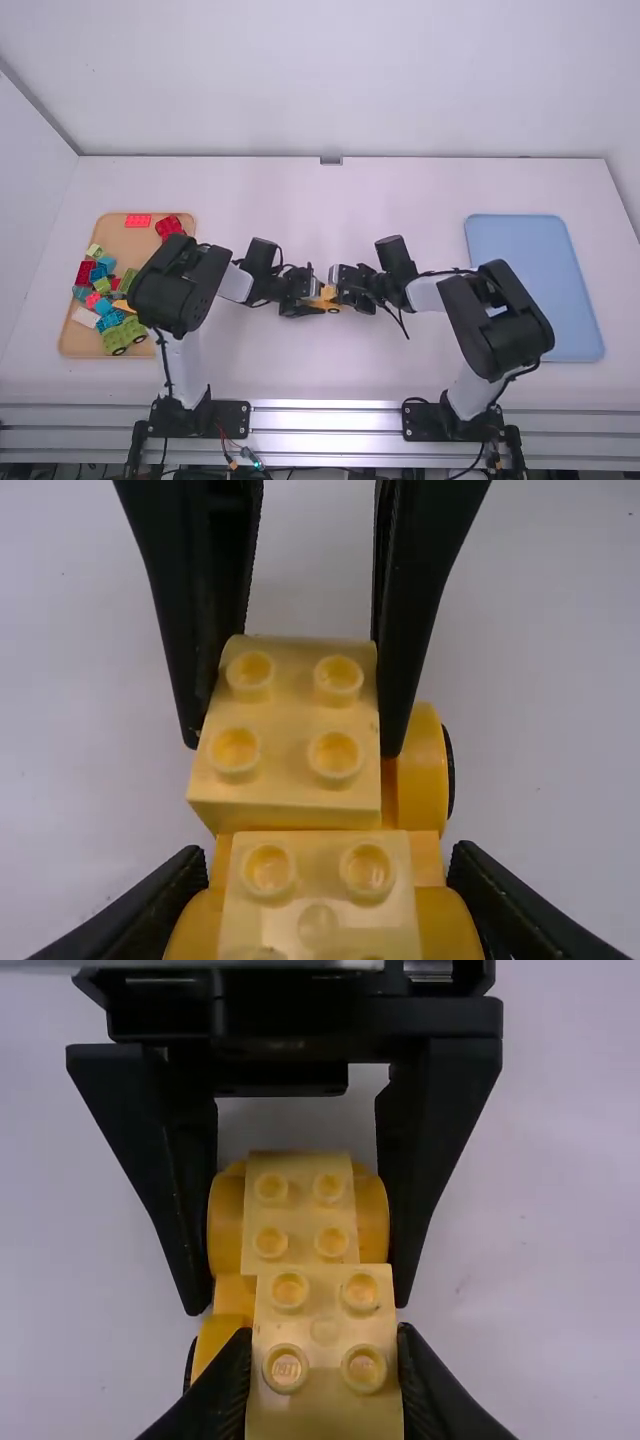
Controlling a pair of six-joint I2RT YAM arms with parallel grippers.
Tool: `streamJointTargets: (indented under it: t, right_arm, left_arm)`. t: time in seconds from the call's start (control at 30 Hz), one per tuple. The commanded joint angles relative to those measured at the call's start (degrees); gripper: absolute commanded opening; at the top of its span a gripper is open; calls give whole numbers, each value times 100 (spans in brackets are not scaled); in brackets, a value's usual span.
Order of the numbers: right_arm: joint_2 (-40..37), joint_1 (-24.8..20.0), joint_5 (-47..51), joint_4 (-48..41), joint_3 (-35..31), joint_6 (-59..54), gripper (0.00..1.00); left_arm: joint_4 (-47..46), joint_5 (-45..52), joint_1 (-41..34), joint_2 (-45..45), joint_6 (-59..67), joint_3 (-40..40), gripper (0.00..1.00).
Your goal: Assemble lego blocks to make yellow taxi
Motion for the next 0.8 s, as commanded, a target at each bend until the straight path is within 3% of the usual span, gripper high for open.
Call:
streamJointTargets:
  t: [0.0,0.17,0.27,0.77]
  right_arm:
    - [59,37,-61,-50,-17,33,29]
    - [59,37,-66,-74,-17,42,20]
    - [59,37,-66,-76,-17,146,19]
    - [57,-125,-487,-31,-15,227,38]
  left_arm:
    - [-42,-70,-39,87,22,-17,46]
    - [-7,-70,-37,87,22,-17,46]
    - [2,-72,-39,87,20,-17,46]
    - [11,-70,-39,87,20,-17,47]
